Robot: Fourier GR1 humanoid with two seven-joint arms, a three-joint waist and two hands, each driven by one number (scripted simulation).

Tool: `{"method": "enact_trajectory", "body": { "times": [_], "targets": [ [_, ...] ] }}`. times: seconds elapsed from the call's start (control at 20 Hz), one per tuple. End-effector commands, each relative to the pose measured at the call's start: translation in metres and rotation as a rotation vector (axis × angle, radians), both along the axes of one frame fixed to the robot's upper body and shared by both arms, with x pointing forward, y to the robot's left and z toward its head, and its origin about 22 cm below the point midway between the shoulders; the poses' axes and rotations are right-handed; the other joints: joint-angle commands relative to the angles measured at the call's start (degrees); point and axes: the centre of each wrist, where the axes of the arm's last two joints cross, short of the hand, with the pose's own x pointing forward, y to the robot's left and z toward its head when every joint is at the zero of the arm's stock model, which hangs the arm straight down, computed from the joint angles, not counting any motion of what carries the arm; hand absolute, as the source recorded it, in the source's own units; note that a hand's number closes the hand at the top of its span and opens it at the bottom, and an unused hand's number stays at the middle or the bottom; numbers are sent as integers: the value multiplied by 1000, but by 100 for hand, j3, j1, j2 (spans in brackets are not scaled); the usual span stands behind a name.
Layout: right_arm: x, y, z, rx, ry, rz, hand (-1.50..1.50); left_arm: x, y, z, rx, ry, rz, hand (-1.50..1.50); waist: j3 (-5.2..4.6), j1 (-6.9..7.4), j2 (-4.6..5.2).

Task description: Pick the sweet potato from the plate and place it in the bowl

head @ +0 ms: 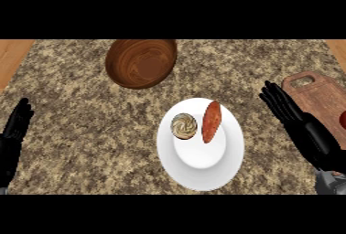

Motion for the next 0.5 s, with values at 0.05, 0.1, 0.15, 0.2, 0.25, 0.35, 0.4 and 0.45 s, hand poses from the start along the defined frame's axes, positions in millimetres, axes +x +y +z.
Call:
{"method": "enact_trajectory", "body": {
  "times": [0.05, 0.1, 0.15, 0.2, 0.25, 0.35, 0.4, 0.45],
  "targets": [
    [6, 20, -20, 106, 97, -218, -150, 19, -4, 21, -99, -46, -67, 0, -259, -78, -61],
    [7, 25, -20, 177, 138, -314, -150, 20, -24, 19, -174, -80, -77, 0, -264, -105, -74],
    [14, 25, -30, 207, 164, -424, -150, 23, -38, 18, -244, -98, -127, 0, -267, -64, -43],
    [13, 31, -34, 249, 204, -514, -150, 29, -46, 24, -301, -120, -144, 0, -276, -143, -46],
    [18, 29, -32, 294, 219, -592, -150, 36, -60, 30, -369, -159, -171, 0, -281, -228, -40],
    [-5, -56, -57, -243, 271, -838, -150, 27, -53, 19, -353, -115, -156, 0, -413, -401, 49],
    [-7, -39, -74, -118, 342, -954, -150, 29, -59, 18, -417, -119, -163, 0, -342, -345, 27],
    [-1, -22, -76, -56, 334, -1031, -150, 31, -62, 20, -438, -111, -184, 0, -310, -234, -4]
  ]
}}
